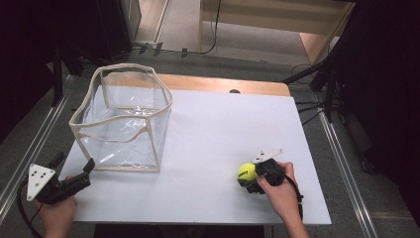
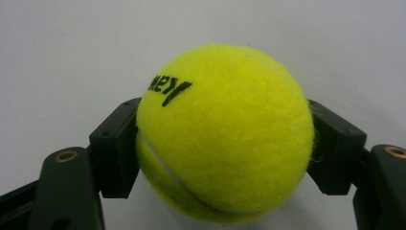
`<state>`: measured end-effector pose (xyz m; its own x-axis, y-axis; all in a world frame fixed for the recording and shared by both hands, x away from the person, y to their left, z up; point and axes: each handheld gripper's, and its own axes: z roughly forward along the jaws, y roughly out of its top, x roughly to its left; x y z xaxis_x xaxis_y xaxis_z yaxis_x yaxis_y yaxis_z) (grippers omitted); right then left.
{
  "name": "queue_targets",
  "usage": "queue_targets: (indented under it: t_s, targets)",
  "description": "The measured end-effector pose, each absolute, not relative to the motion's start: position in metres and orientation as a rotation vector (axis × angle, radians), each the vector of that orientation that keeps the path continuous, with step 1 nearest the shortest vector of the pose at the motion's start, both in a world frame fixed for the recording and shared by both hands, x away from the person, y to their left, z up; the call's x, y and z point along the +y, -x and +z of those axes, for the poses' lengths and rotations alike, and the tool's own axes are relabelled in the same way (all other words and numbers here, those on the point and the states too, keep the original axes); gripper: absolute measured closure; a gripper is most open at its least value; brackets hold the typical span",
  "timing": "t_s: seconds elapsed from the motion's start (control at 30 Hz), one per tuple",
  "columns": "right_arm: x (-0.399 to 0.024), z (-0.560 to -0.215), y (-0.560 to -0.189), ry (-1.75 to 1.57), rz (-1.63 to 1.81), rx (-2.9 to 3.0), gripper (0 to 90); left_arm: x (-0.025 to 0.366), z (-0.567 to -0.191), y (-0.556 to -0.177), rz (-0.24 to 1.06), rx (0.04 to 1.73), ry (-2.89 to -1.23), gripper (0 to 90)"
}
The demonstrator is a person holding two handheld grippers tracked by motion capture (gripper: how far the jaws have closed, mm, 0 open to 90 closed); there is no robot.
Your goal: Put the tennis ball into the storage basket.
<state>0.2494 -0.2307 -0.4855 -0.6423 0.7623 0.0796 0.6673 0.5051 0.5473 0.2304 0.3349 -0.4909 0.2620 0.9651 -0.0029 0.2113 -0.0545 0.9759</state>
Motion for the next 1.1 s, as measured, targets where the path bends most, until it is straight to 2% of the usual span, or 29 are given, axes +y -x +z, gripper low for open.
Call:
queue_targets:
  t_s: [1.1]
  targets:
    - [-0.191, -0.471, -0.272, -1.124, 0.861, 2.640, 23.8, 0.335, -0.491, -0.230, 0.914, 1.149, -1.489, 6.9]
